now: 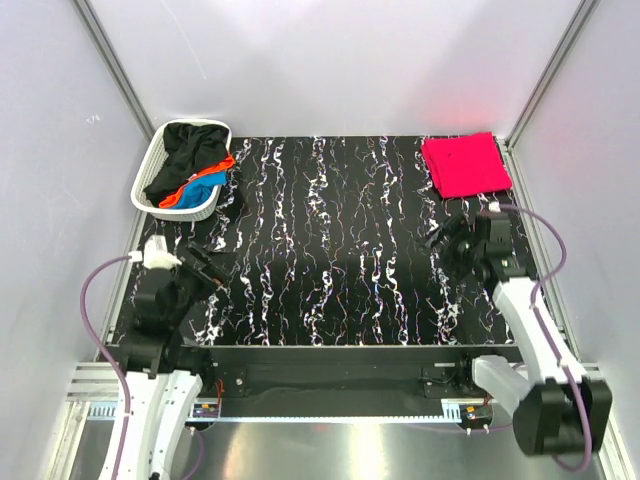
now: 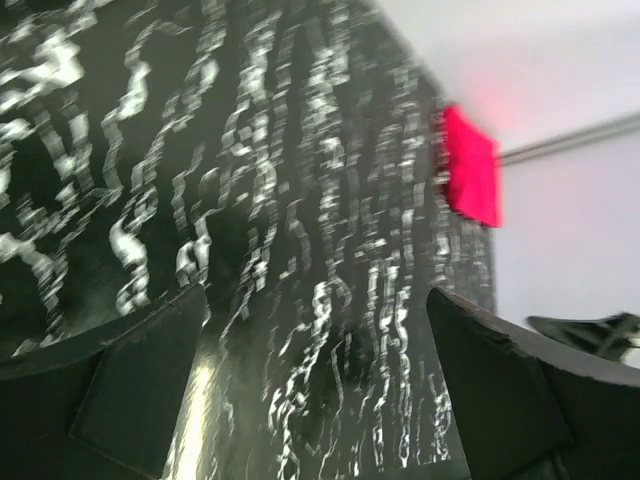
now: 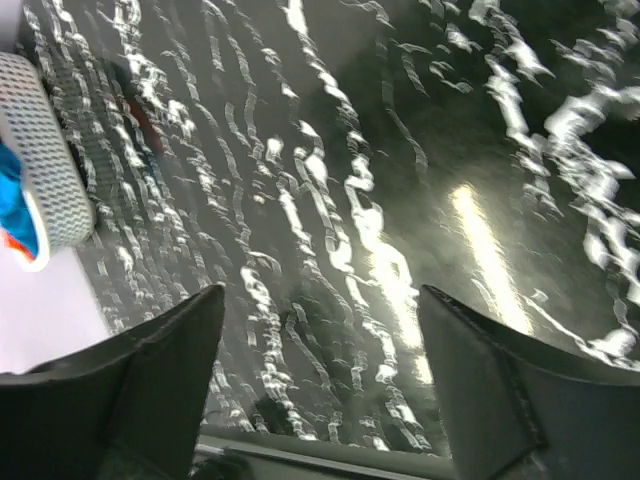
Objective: Fold and stack the t-shirts
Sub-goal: Grab the tshirt from the pile
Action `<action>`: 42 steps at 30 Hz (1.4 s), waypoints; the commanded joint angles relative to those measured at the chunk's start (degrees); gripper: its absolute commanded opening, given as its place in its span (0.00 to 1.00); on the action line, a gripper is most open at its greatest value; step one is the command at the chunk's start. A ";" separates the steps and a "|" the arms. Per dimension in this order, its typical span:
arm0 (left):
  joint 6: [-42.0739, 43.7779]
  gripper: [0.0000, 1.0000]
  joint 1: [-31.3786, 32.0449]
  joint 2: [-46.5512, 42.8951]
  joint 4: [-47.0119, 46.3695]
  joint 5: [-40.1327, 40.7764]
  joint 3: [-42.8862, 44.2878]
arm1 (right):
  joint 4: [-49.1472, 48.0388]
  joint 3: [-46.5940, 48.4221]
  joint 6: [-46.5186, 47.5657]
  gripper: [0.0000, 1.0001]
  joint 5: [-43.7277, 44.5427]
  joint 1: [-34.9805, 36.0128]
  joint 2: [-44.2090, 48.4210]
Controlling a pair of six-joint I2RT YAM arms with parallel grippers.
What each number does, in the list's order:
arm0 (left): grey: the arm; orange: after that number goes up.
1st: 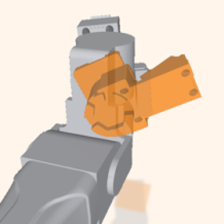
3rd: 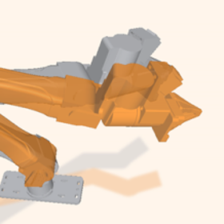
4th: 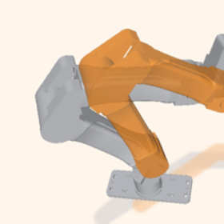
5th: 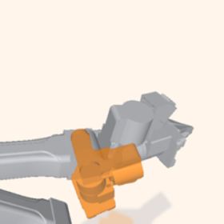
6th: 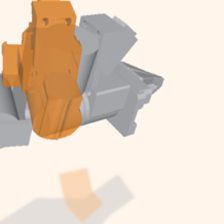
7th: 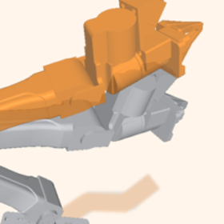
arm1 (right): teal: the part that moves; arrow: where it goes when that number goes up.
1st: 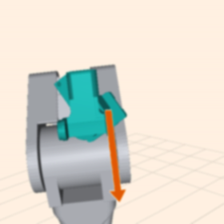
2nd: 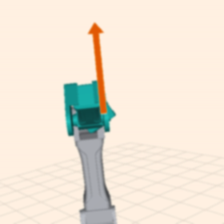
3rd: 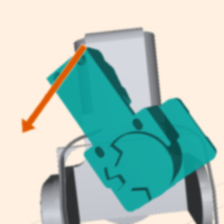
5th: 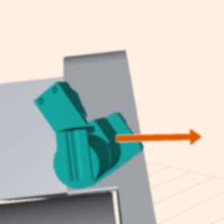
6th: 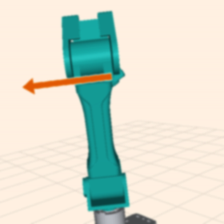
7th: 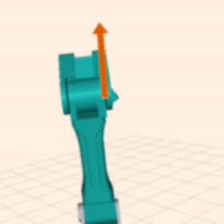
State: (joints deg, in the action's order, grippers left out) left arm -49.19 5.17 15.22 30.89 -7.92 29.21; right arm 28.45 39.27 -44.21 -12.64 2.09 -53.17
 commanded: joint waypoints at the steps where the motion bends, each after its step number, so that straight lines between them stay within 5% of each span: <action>1: 3.36 0.99 -0.16 7.86 8.58 3.87 7.59 | -4.28 7.82 0.71 0.83 -4.27 -0.24 -7.10; 7: 11.64 0.99 -0.77 25.68 3.21 16.17 18.41 | 2.83 10.57 0.25 0.83 -9.24 1.69 -6.00; 16: 19.47 0.91 -4.64 57.05 -19.71 10.47 38.44 | 16.10 9.42 5.80 0.84 -8.37 1.78 7.27; 23: 24.05 0.91 -5.08 81.34 -22.55 13.98 62.52 | 21.99 12.59 8.69 0.85 -5.38 1.87 10.54; 27: 24.84 0.79 -7.98 94.69 -18.95 14.26 74.12 | 22.00 13.99 9.93 0.85 -2.83 1.87 9.84; 33: 24.32 0.72 -8.68 103.85 -16.04 12.24 83.11 | 22.00 15.05 10.37 0.86 -0.37 1.87 7.29; 40: 19.83 0.69 -8.68 105.45 -15.43 13.02 81.00 | 20.69 16.63 10.19 0.86 1.04 1.78 3.08; 42: 20.79 0.51 -8.77 106.32 -15.25 12.15 82.57 | 20.42 16.63 9.93 0.86 0.95 1.78 2.63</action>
State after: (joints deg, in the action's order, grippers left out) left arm -28.58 -3.66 121.34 17.76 4.69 109.03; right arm 49.65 53.28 -34.83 -13.06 3.66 -50.19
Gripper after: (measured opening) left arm 0.582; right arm 0.856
